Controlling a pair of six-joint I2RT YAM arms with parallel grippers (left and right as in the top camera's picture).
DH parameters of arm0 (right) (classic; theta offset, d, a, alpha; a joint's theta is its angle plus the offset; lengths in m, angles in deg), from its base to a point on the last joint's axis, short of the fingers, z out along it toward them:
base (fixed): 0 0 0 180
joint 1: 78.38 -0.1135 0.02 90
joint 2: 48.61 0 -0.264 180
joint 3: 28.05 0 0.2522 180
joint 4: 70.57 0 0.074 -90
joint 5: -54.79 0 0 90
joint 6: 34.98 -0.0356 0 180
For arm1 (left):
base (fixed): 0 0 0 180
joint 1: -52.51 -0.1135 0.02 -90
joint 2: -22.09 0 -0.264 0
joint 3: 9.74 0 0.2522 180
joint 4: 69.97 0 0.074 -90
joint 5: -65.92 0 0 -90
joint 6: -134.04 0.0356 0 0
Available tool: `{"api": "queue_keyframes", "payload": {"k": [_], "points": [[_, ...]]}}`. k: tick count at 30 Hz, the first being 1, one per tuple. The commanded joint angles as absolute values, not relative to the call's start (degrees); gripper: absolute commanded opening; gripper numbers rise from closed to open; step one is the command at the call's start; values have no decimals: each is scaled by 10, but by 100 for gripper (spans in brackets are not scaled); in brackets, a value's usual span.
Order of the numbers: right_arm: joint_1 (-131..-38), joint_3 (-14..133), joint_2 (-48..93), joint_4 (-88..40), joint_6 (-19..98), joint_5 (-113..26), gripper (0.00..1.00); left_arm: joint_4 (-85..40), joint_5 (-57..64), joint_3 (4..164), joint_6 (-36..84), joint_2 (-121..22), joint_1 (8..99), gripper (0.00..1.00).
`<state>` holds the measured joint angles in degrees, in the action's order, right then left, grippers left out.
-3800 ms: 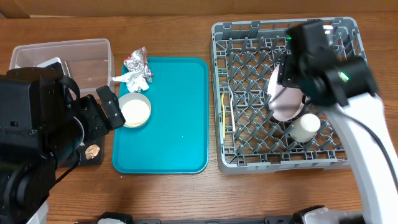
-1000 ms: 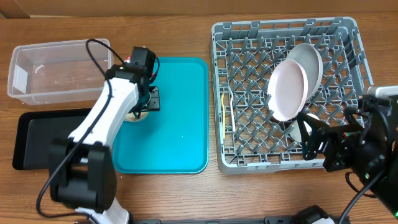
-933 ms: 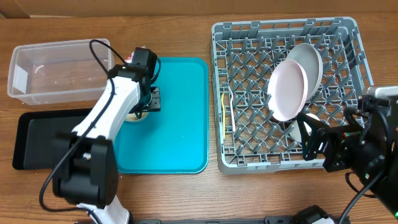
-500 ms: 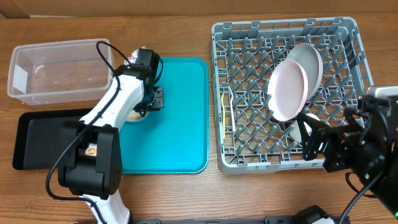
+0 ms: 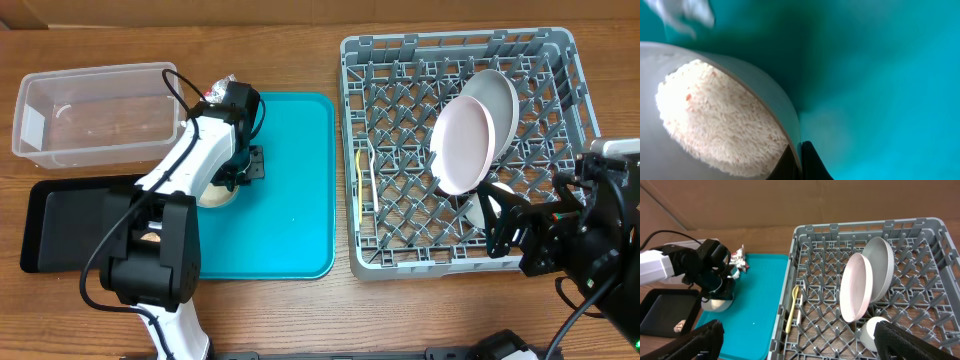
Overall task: Sort waste into correct bins and load items into the dishwasher rack
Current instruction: 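Tip the grey bowl over the black tray to dump the rice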
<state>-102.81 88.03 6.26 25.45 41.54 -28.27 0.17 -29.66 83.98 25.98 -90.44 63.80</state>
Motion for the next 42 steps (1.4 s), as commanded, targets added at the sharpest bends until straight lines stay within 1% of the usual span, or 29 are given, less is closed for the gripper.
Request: {"api": "queue_keyframes", "payload": {"k": [1,3,6,10,11,14,15,22,25,27,33,36,38,42], "points": [[-1031,884,60,252,413,-275,100,58,-291,875,200,-851,638,4],[-1031,884,60,252,413,-275,100,90,-292,888,184,-821,638,4],[-1031,884,60,252,413,-275,100,152,-299,895,141,-732,636,4],[-1031,884,60,252,413,-275,100,189,-306,894,117,-653,609,4],[-1031,884,60,252,413,-275,100,197,-299,894,117,-620,579,4],[-1031,884,60,252,413,-275,100,205,-259,894,138,-582,503,4],[-1031,884,60,252,413,-275,100,204,-210,894,168,-572,440,4],[-1031,884,60,252,413,-275,100,151,21,858,290,-589,224,4],[-1031,884,60,252,413,-275,100,109,73,822,319,-620,158,4],[-1031,884,60,252,413,-275,100,90,77,802,325,-638,139,4],[-1031,884,60,252,413,-275,100,40,155,761,357,-697,94,4],[-1031,884,60,252,413,-275,100,20,224,755,401,-721,71,4],[-1031,884,60,252,413,-275,100,11,268,754,455,-742,47,4],[-1031,884,60,252,413,-275,100,3,279,754,499,-768,26,4]]}}
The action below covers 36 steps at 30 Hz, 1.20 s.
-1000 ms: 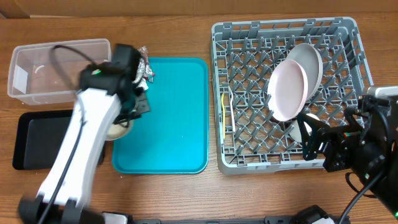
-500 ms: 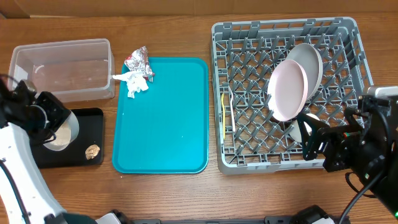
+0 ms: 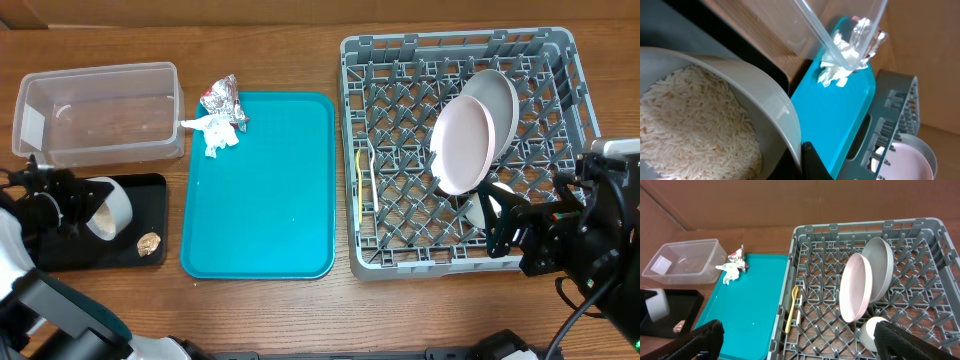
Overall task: Sort waste into correct bins and load items into the dishwasher rack
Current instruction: 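Tip the grey bowl over the black tray to dump the rice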
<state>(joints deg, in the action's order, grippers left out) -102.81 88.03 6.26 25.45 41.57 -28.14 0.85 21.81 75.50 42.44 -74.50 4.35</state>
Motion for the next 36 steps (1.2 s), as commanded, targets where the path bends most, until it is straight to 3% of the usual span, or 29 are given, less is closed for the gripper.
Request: {"api": "queue_keyframes", "payload": {"k": [1,8,15,19,28,33,36], "points": [[-1031,884,60,252,413,-275,100,1,292,752,510,-777,22,4],[-1031,884,60,252,413,-275,100,-63,467,692,580,-828,-9,4],[-1031,884,60,252,413,-275,100,-28,488,689,623,-831,-57,4],[-1031,884,60,252,413,-275,100,-5,569,689,661,-831,-86,6],[-1031,884,60,252,413,-275,100,55,580,689,724,-832,-91,4],[-1031,884,60,252,413,-275,100,159,582,689,793,-830,-103,4],[-1031,884,60,252,413,-275,100,146,560,689,822,-830,-114,4]]}}
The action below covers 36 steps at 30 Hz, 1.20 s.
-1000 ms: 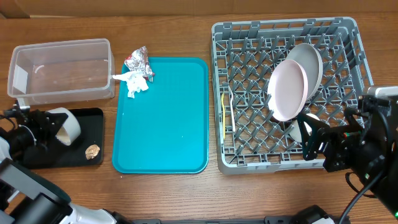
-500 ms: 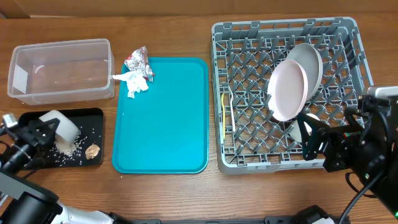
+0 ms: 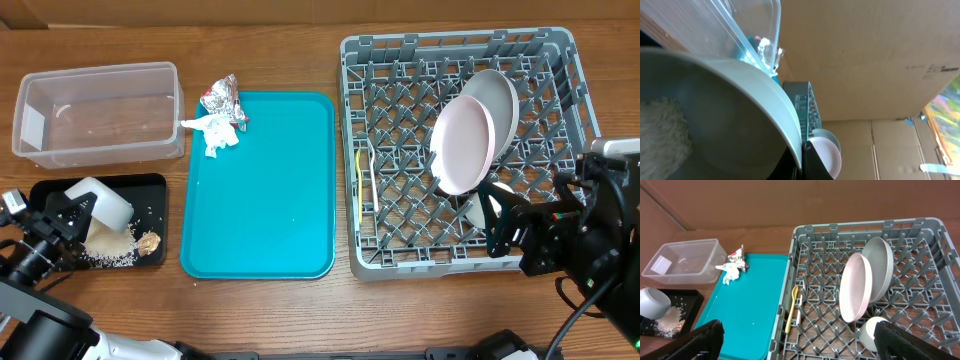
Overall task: Sort waste into correct bins and load items into the dishwasher rack
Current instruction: 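Tip the grey bowl over the black tray to dump the rice, then carry the grey bowl to the rack and set it in with the left gripper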
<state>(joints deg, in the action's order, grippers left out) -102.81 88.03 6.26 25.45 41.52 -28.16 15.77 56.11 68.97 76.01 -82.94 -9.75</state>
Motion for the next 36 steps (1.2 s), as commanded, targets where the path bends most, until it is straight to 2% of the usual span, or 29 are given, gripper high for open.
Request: {"api": "queue_keyframes", "payload": {"k": [1,5,8,10,14,16,22,23,26,36], "points": [[-1031,884,60,252,413,-275,100,156,563,689,802,-830,-118,4],[-1031,884,60,252,413,-275,100,210,581,689,810,-829,-139,4],[-1031,884,60,252,413,-275,100,201,582,689,898,-829,-150,4],[-1031,884,60,252,413,-275,100,206,577,689,861,-829,-153,4],[-1031,884,60,252,413,-275,100,219,589,689,863,-829,-154,4],[-1031,884,60,252,413,-275,100,227,600,689,920,-828,-154,4],[-1031,884,60,252,413,-275,100,268,607,690,923,-827,-153,4],[-1031,884,60,252,413,-275,100,290,610,692,944,-827,-153,4],[-1031,884,60,252,413,-275,100,407,609,713,1111,-811,-153,4],[-1031,884,60,252,413,-275,100,407,598,789,1021,-584,-108,4]]}}
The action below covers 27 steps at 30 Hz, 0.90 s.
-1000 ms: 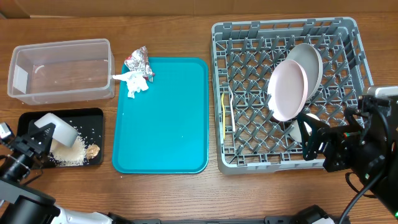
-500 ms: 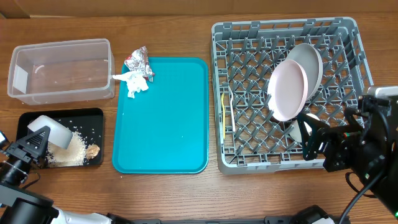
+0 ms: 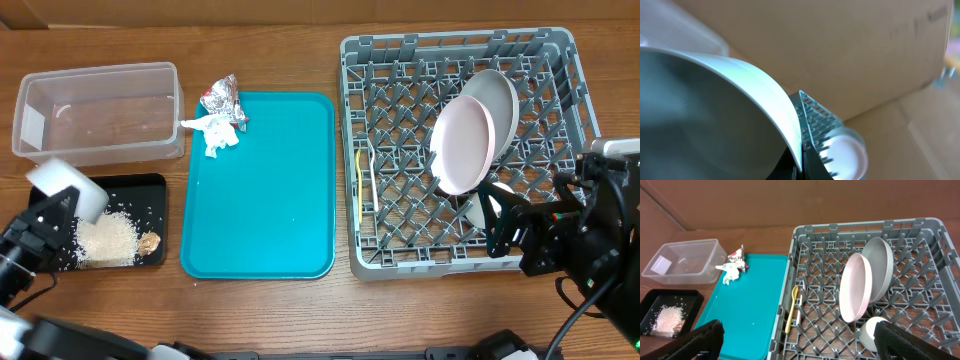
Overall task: Sort waste into correct bins and load items into the dishwasher rack
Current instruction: 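Carry the grey bowl to the rack and set it in with the left gripper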
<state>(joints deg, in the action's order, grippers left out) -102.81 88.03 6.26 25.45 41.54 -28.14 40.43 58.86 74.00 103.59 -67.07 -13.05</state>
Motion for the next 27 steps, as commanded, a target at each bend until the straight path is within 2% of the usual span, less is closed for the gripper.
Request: {"api": "queue_keyframes", "payload": {"k": [1,5,9,10,11,14,17,19,23,27], "points": [[-1031,884,60,252,413,-275,100,406,598,816,1008,-540,-85,4],[-1031,884,60,252,413,-275,100,361,596,899,920,-459,9,4],[-1031,884,60,252,413,-275,100,140,551,939,612,-437,151,4],[-1031,884,60,252,413,-275,100,61,494,939,507,-440,220,4],[-1031,884,60,252,413,-275,100,37,468,939,476,-442,249,4],[-1031,884,60,252,413,-275,100,-31,283,939,330,-457,405,4],[-1031,884,60,252,413,-275,100,-46,79,939,280,-503,589,4],[-1031,884,60,252,413,-275,100,-68,2,939,272,-548,684,4],[-1031,884,60,252,413,-275,100,-171,30,939,273,-651,773,4],[-1031,884,60,252,413,-275,100,-376,236,939,223,-781,763,4]]}}
